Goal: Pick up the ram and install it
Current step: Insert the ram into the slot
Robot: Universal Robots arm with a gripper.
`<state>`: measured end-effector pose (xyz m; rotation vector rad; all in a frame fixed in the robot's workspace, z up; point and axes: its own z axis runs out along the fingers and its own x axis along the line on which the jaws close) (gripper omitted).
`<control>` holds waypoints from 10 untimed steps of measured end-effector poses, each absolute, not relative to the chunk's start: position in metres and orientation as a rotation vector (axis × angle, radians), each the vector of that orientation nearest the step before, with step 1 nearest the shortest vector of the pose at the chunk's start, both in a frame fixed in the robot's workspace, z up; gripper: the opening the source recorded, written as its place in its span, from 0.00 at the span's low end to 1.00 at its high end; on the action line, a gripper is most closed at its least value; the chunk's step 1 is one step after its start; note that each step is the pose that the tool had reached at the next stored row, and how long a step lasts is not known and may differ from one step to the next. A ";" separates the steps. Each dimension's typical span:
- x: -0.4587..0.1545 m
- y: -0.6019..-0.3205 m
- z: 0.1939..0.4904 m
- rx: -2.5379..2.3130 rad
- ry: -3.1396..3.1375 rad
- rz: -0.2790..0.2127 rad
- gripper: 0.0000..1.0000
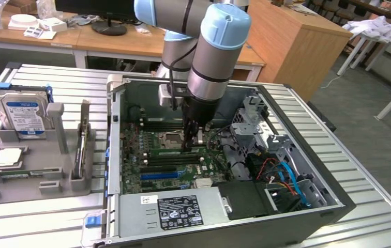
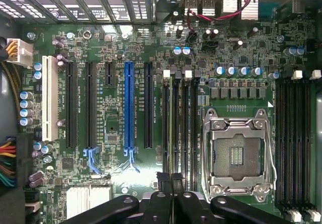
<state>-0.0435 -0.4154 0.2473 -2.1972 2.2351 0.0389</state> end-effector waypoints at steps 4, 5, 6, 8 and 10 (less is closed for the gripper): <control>-0.043 -0.415 0.247 -2.197 2.235 0.039 0.12; -0.043 -0.415 0.247 -2.197 2.235 0.039 0.12; -0.044 -0.415 0.247 -2.197 2.235 0.039 0.12; -0.043 -0.415 0.247 -2.197 2.235 0.039 0.12; -0.043 -0.415 0.247 -2.197 2.236 0.040 0.12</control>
